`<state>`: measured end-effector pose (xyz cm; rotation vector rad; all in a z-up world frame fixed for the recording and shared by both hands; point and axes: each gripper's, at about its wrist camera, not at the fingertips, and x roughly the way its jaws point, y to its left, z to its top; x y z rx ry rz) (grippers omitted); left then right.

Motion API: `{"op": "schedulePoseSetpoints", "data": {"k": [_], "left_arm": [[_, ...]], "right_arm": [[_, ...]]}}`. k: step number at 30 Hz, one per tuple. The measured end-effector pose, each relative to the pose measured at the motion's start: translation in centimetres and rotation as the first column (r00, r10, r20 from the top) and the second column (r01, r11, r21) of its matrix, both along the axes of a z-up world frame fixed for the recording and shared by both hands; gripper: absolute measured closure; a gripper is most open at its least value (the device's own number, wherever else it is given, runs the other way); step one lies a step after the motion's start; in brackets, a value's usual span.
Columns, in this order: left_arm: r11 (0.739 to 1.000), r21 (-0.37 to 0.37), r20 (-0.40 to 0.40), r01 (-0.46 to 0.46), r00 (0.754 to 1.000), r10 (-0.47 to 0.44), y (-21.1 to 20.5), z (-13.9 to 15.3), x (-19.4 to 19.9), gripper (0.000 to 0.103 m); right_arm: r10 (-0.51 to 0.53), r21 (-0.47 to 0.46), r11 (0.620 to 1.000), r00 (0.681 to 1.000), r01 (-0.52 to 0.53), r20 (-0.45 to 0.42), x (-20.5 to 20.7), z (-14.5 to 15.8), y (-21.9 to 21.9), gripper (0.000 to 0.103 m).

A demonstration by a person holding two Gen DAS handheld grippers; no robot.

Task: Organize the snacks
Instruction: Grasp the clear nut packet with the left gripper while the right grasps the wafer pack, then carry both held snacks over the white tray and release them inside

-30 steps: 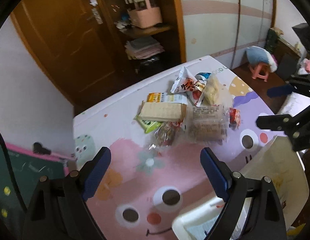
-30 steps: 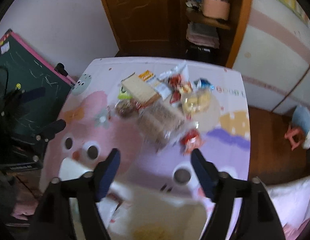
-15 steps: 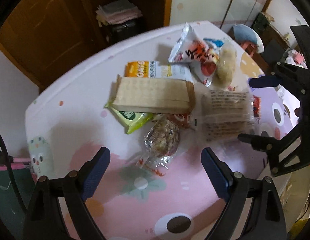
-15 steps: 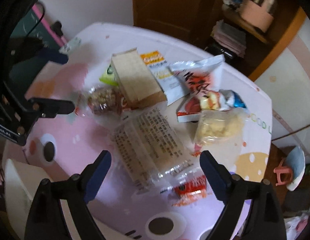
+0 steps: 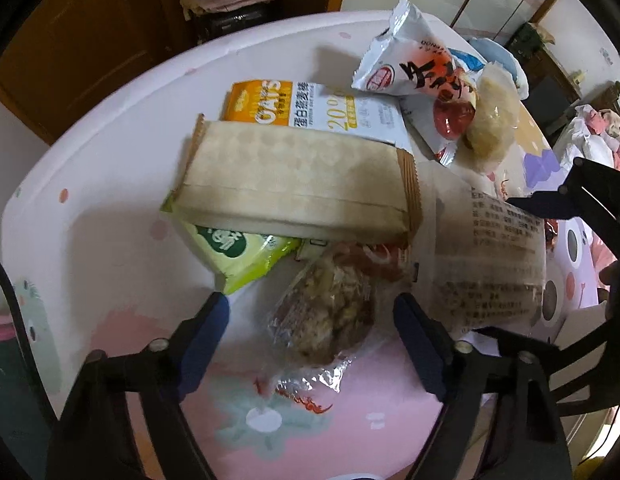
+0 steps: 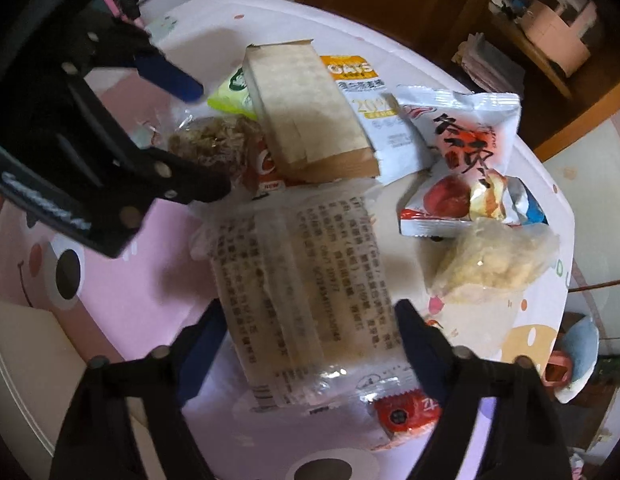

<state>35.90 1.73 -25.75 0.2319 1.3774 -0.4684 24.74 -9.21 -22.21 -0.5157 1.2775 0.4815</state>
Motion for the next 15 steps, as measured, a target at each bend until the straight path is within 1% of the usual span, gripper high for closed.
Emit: {"op": "schedulePoseSetpoints", "data": {"k": [1, 3, 4, 5, 7, 10, 13, 15], "left_arm": [[1.0, -0.006, -0.01, 0.0, 1.0, 0.0, 0.0, -0.3, 0.1, 0.032], [1.0, -0.009, 0.01, 0.003, 1.0, -0.003, -0.2, -0.3, 0.0, 0.041], [1.0, -0.001, 0.023, 0.003, 1.0, -0.003, -0.3, -0.2, -0.3, 0.052], [1.0, -0.003, 0.023, -0.002, 1.0, 0.002, -0.3, -0.2, -0.5, 0.059], [1.0, -0.017, 0.032, -0.019, 0.999, 0.02, -0.1, 0.1, -0.9, 0.063], [0.999, 0.022, 0.044, -0.036, 0.998, 0.035, 0.1, 0.1, -1.7, 0.063], [0.997, 0.04, 0.054, -0.071, 0.996, 0.069, 0.7, 0.8, -3.0, 0.063], [0.994, 0.02, 0.056, -0.112, 0.992, 0.11, 1.4, 2.0, -4.2, 0.064]], "right_arm": [[-0.008, 0.013, 1.0, 1.0, 0.009, -0.009, 0.0, 0.2, -0.3, 0.027], [-0.021, 0.033, 0.999, 0.999, 0.022, -0.026, -0.2, 0.5, -0.8, 0.028], [-0.023, 0.031, 0.999, 0.999, 0.024, -0.029, -0.4, 0.5, -0.9, 0.029], [-0.022, 0.026, 0.999, 0.999, 0.023, -0.03, -0.5, 0.5, -0.9, 0.03], [-0.026, 0.018, 0.999, 0.999, 0.026, -0.025, -0.9, 0.8, -1.0, 0.032], [-0.054, 0.031, 0.998, 0.998, 0.055, -0.022, -1.3, 1.6, -1.4, 0.032], [-0.083, 0.061, 0.995, 0.996, 0.084, -0.015, -1.0, 2.5, -2.1, 0.032], [-0.098, 0.083, 0.992, 0.995, 0.098, -0.004, -1.5, 3.7, -2.6, 0.032]]}}
